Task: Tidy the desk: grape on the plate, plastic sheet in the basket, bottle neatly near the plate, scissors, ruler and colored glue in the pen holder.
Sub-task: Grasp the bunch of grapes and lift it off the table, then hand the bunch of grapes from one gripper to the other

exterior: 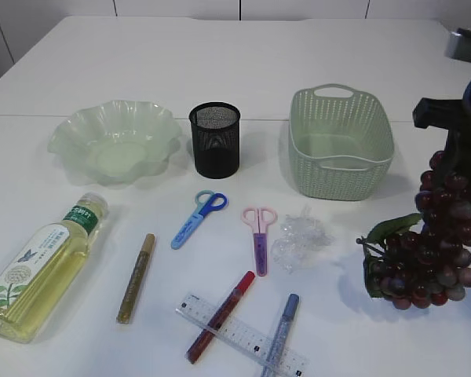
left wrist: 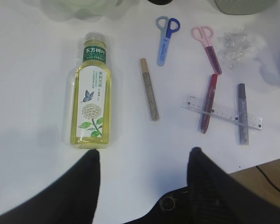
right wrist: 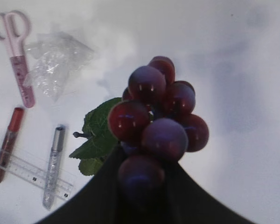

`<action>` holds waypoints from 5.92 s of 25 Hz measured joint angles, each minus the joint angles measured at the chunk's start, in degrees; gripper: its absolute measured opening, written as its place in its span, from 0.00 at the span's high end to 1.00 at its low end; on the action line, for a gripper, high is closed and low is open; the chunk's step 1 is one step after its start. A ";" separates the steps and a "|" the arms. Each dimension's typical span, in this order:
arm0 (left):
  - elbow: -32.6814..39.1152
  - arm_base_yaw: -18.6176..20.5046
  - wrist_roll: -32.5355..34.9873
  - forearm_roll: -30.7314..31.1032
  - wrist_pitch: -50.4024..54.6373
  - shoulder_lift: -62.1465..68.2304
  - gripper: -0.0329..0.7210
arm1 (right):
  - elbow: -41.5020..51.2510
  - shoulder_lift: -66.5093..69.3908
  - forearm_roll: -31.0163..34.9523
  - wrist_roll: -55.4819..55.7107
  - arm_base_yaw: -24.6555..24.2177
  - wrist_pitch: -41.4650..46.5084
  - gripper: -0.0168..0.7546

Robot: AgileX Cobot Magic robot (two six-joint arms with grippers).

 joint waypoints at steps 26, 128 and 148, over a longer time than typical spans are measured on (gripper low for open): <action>0.00 0.00 37.88 -28.71 -6.74 6.53 0.38 | 0.10 -8.04 42.86 -38.22 0.09 -1.73 0.78; -11.03 -31.23 93.52 -84.60 -18.48 52.17 0.76 | 0.10 -8.08 71.47 -62.91 0.09 3.54 0.78; -11.03 -31.23 93.52 -84.49 -16.60 52.06 0.77 | 0.10 -8.08 72.46 -62.91 0.09 3.87 0.41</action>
